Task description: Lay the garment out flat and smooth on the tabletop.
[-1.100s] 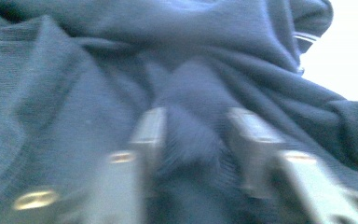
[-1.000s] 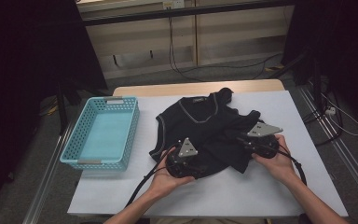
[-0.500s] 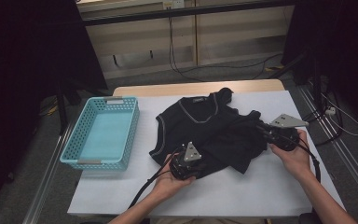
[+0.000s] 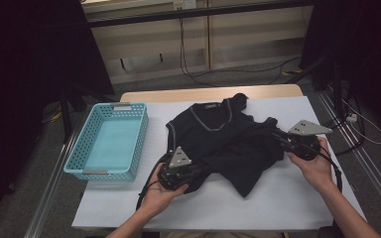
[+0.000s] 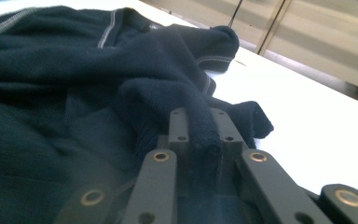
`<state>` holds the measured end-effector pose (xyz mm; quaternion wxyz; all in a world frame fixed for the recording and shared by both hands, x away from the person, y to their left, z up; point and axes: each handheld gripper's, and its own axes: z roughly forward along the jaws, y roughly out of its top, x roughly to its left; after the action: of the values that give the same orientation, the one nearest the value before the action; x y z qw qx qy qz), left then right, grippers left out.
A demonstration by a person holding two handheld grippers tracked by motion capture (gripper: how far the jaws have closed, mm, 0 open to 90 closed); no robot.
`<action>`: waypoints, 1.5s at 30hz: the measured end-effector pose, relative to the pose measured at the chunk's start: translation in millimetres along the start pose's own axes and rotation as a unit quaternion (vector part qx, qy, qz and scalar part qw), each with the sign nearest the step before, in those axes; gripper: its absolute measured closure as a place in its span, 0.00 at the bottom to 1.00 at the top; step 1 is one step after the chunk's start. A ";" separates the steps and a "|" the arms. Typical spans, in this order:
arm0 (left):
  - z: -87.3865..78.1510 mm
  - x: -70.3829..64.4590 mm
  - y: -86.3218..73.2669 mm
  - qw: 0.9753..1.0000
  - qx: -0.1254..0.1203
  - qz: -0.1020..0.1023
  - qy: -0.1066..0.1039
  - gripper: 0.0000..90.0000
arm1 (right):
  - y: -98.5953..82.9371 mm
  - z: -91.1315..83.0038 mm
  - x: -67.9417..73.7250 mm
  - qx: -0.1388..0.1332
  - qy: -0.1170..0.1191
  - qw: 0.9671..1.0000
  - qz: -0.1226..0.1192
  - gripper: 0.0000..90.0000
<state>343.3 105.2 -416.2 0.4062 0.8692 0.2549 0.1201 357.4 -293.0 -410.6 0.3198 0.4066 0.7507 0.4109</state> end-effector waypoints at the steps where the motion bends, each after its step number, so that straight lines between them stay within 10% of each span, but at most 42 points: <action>1: -5.0 2.8 -2.6 1.000 -0.001 -0.007 0.002 0.91 | 1.0 -1.6 -0.5 -0.004 0.005 1.000 0.011 0.91; 8: -30.1 28.2 -26.5 0.998 0.014 -0.022 0.059 0.91 | 5.2 -7.6 -7.5 -0.010 -0.012 1.000 0.012 0.91; 17: -13.5 44.8 -31.4 0.997 0.030 -0.045 0.058 0.88 | -12.0 -3.9 -37.7 0.019 -0.051 0.997 0.047 0.89; 21: -22.1 44.1 -29.7 0.997 0.007 -0.065 0.050 0.66 | -16.0 3.5 -30.3 0.034 -0.040 0.998 0.035 0.78; 32: -39.7 9.0 -16.6 0.999 -0.031 -0.013 0.037 0.44 | -5.1 -7.4 -14.5 0.004 -0.044 0.999 0.028 0.47; 40: -17.4 -18.2 -5.0 0.998 -0.027 0.018 -0.047 0.68 | -4.3 -15.1 -9.2 -0.015 -0.033 0.999 0.031 0.48; 45: 12.7 -32.7 -5.5 0.997 0.017 0.035 -0.064 0.61 | -4.5 -11.3 1.1 -0.004 -0.016 1.000 0.020 0.47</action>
<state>319.2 82.3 -428.6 0.4026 0.8901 0.2002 0.0743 346.1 -297.6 -409.4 0.3252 0.4270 0.7353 0.4139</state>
